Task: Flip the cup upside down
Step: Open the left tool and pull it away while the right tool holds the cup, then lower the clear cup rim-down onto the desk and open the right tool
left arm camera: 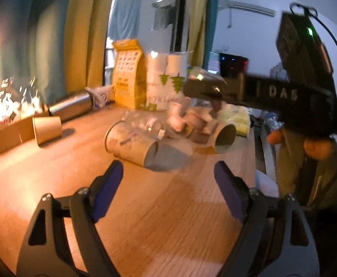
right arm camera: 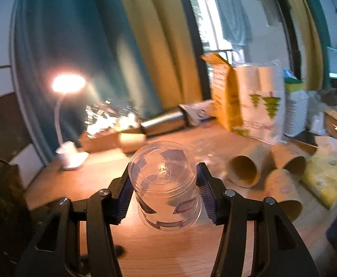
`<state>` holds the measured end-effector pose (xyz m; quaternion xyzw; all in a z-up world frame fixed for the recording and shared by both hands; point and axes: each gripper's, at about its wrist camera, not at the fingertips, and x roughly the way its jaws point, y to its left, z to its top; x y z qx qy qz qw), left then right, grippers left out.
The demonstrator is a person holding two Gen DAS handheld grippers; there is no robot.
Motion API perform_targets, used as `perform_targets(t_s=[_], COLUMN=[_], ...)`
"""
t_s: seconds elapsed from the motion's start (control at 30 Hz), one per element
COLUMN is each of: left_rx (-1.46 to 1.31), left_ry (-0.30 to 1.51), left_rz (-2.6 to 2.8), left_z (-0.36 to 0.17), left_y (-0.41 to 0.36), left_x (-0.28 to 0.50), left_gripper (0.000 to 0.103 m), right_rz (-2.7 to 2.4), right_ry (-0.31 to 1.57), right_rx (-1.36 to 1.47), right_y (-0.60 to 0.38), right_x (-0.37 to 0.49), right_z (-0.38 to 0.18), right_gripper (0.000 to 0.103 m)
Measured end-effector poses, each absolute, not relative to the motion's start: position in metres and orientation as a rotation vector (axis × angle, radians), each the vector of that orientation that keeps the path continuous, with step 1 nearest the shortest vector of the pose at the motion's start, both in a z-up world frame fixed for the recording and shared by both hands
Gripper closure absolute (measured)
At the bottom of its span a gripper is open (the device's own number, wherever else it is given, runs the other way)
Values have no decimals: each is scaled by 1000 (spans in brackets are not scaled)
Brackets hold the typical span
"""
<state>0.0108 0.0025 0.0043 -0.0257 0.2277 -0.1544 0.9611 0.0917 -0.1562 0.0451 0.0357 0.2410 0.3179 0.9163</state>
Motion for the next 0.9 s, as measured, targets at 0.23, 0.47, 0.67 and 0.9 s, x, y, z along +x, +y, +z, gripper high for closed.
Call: perform_targets(t_s=[0.23, 0.47, 0.67, 0.9], left_rx=[-125, -189, -165, -156], left_ry=[427, 457, 434, 432], left_rz=[-121, -16, -10, -1], left_z=[6, 0, 2, 4], left_y=[30, 55, 50, 47], left_x=[11, 20, 17, 15], left_gripper=[20, 21, 21, 20], right_rz=[620, 603, 590, 580], right_ry=[602, 630, 643, 645], right_rx=[-54, -128, -143, -115], right_y=[-133, -116, -113, -118], right_x=[104, 103, 106, 108], right_z=[-5, -24, -29, -28], right_gripper=[47, 47, 47, 33])
